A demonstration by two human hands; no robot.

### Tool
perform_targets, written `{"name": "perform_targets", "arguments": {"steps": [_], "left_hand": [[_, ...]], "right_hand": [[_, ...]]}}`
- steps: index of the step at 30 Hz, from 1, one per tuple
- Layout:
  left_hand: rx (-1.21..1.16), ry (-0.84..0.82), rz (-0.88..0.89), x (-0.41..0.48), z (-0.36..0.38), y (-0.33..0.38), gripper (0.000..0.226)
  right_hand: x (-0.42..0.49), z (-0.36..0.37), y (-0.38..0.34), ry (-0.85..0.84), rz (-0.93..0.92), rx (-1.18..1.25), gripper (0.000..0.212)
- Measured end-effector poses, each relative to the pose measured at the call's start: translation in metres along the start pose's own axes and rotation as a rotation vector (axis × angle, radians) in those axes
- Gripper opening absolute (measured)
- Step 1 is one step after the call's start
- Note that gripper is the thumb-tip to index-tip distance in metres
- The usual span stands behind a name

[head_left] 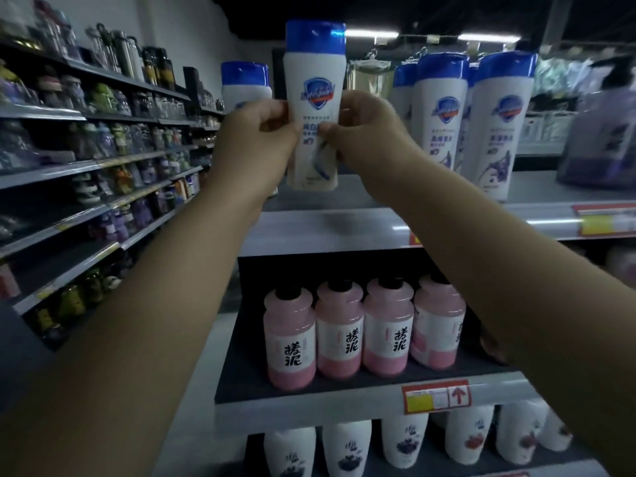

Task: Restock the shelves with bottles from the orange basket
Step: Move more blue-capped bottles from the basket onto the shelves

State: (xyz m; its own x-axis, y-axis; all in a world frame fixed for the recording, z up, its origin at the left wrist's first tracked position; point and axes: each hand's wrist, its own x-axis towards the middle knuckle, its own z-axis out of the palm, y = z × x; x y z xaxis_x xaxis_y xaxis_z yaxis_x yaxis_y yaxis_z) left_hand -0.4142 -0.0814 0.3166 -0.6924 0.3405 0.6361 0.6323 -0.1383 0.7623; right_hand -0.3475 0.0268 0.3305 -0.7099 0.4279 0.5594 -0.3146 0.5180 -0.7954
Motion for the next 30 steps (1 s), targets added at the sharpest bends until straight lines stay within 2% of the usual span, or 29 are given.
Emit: {"name": "perform_targets", "arguments": {"steps": [4,10,16,18,21,24,30], "left_hand": [[0.019,-0.016,-0.024,0.003,-0.001,-0.009,0.025],[0.174,-0.107,-0.089,0.009,-0.002,-0.013,0.016],[0.175,-0.120,-0.100,0.003,-0.002,-0.010,0.018],[0.104,-0.062,-0.073,-0.004,-0.004,-0.005,0.027],[-0.182,0.019,-0.083,-0.025,-0.006,0.003,0.028],[-0.426,-0.025,-0.142,-0.054,0.006,0.009,0.023],[-0.560,-0.140,-0.268,-0.107,0.061,0.014,0.031]], "right_hand": [[0.014,0.010,0.009,0.009,0.049,-0.046,0.030],[0.027,0.016,0.015,-0.018,0.131,-0.133,0.010],[0.025,0.015,0.016,-0.028,0.157,-0.225,0.016],[0.015,0.011,0.012,-0.012,0.139,-0.233,0.023],[-0.013,-0.001,0.003,0.090,0.006,-0.183,0.041],[-0.049,-0.017,0.002,0.172,-0.122,-0.041,0.040],[-0.113,-0.060,0.021,0.184,-0.035,0.212,0.036]]}}
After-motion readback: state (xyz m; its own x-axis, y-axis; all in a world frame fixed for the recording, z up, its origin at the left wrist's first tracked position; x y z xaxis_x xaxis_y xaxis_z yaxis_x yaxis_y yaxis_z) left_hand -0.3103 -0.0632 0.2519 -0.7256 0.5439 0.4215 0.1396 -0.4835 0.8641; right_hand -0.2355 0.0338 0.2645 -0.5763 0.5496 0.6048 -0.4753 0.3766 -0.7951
